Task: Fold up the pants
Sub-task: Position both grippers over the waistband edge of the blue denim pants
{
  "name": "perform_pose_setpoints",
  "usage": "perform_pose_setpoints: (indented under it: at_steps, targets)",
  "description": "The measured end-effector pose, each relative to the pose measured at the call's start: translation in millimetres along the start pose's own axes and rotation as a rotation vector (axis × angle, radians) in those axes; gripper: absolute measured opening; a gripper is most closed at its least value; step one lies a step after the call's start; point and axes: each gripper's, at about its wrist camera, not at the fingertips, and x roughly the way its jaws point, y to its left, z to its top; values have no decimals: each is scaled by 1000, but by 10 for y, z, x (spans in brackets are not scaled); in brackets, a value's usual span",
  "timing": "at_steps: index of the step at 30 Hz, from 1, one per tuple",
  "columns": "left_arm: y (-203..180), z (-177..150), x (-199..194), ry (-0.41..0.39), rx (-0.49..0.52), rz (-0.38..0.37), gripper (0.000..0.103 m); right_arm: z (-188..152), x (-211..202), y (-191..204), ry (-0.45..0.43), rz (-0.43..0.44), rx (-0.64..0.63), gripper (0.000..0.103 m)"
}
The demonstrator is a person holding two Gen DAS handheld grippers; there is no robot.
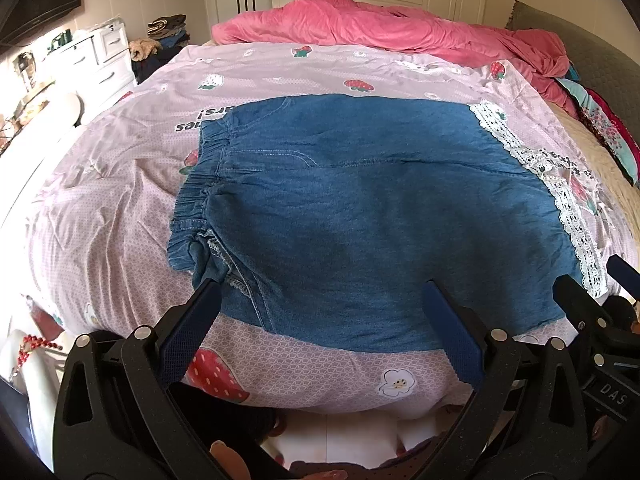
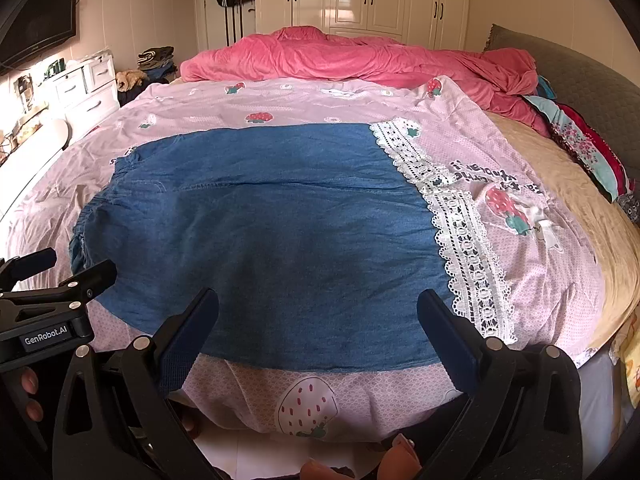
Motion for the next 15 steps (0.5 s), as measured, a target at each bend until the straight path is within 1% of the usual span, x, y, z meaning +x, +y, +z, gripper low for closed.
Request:
perform_pose_setpoints:
  at_steps: [15]
  targets:
    - [-15, 0, 44, 5, 7, -1, 94, 35, 28, 46, -5, 0, -12, 99]
